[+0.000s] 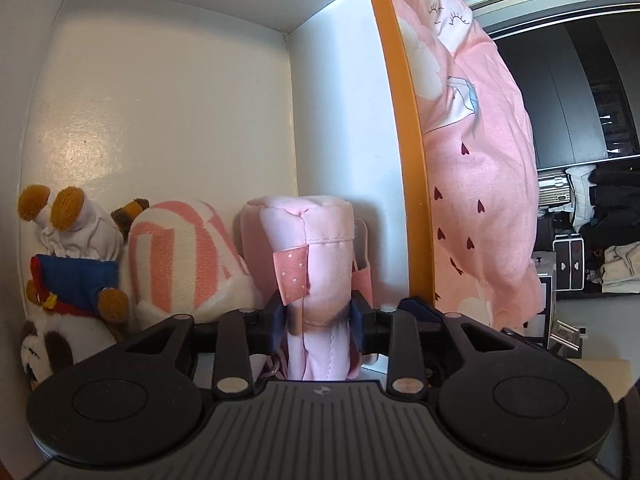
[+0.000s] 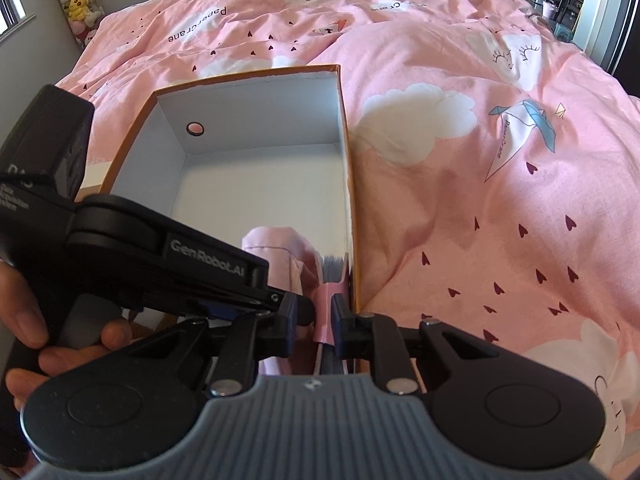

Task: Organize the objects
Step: 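Carry the pink pouch into the orange box and release it beside the plushes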

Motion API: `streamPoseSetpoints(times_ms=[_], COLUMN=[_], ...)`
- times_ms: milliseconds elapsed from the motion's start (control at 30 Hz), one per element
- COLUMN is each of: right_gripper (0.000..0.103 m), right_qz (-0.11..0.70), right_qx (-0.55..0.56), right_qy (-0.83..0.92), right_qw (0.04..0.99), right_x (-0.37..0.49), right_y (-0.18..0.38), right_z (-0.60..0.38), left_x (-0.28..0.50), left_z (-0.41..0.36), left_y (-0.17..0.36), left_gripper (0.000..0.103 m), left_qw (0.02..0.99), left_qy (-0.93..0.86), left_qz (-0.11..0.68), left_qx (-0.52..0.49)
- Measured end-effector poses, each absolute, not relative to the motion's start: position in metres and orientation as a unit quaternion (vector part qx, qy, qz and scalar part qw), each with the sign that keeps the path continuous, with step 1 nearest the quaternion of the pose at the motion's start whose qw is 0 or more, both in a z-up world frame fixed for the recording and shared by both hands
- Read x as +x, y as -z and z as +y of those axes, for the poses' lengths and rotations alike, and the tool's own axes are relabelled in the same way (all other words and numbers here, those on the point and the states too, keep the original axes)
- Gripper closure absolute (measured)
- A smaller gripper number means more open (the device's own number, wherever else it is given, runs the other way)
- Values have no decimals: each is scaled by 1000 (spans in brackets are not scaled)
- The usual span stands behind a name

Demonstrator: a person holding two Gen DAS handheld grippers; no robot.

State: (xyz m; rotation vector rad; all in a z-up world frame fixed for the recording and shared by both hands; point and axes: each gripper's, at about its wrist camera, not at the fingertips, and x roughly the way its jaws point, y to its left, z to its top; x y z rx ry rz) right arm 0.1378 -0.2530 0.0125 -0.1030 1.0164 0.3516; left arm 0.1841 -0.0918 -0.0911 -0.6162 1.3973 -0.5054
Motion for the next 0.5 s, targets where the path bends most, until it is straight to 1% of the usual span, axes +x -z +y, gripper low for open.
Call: streamPoseSetpoints(times_ms=[67, 100, 200, 333, 367, 400, 433, 500], right_gripper=[83, 83, 83, 83, 82, 78, 72, 71], right_qz=[479, 475, 463, 453, 452, 453, 455, 461], right_qx=[-55, -57, -61, -62, -63, -64, -65, -73], right_qy=[-167, -166, -172, -188, -194, -200, -205, -217], right_qw=[860, 862, 867, 869, 869, 867, 864, 857], right_x=[137, 136, 134, 132, 132, 132, 132, 133], right_y=[-14, -15, -22, -28, -28, -27, -25, -20], right_z=[-252, -252, -251, -246, -244, -242, -239, -233], left_x=[184, 183, 180, 176, 176, 176, 176, 175], left_z=[-89, -88, -82, -70, -67, -65, -64, -64], left_y=[87, 84, 72, 54, 49, 44, 41, 36], left_gripper=[58, 54, 53, 58, 59, 62, 65, 66], left_qw=[698, 701, 712, 732, 739, 746, 750, 764], left_qy=[227, 228, 235, 240, 243, 247, 248, 254], left_qz=[623, 620, 606, 583, 575, 571, 569, 563], left_qx=[-270, -268, -264, -259, -252, -240, -227, -190])
